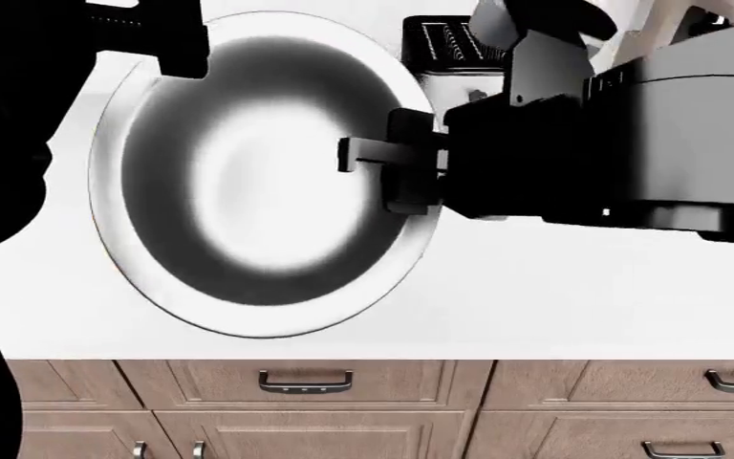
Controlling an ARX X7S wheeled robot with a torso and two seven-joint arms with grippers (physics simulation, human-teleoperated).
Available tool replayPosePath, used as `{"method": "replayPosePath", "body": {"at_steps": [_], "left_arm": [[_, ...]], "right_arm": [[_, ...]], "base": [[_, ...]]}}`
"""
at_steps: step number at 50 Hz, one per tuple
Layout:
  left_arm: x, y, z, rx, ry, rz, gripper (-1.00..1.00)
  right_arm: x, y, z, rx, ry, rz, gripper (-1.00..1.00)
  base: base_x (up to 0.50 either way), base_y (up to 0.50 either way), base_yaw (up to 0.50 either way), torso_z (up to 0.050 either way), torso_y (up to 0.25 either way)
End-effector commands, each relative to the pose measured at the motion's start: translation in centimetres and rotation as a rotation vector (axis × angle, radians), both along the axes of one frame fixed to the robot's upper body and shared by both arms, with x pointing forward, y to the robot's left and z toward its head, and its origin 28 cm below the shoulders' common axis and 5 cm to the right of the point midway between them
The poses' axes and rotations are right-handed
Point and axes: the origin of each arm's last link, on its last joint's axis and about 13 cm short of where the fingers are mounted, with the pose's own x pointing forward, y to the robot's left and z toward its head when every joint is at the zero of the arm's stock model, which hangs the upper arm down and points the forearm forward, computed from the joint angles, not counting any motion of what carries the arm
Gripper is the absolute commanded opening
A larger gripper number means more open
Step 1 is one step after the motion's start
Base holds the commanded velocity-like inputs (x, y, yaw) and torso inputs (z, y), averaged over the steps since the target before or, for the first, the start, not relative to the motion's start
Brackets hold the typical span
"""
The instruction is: Place the two vegetables and bowl onto the tray for setting up a vegetable dip station.
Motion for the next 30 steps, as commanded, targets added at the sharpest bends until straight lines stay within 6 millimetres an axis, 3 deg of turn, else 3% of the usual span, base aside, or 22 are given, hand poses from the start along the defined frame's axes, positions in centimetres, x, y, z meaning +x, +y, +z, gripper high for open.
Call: {"method": "replayPosePath", "body": {"at_steps": [1,10,20,30], "left_arm": [[0.0,0.1,0.1,-0.005,-0.003,0.002,1.0],[0.0,0.1,0.2,-0.006,-0.008,0.002,1.0],[-0.1,0.1,0.2,-0.003,-0.011,0.002,1.0],[0.0,0.2,0.3,-0.006,-0.013,0.004,1.0]], "right_arm": [[1.1,2.7,-0.8,0.046,-0.007,0.02,-1.0],[1.6,3.2,-1.3,0.081,0.028,-0.011,-1.0],[4.8,3.9,-1.4,0.342,-0.006,-0.195,-1.0],[5.6,5.2,-1.8,0.524,0.013,-0.283,-1.0]], "base": [[0.0,0.0,0.0,0.0,0.0],[0.0,0.0,0.0,0.0,0.0],[0.0,0.0,0.0,0.0,0.0],[0.0,0.0,0.0,0.0,0.001]]}}
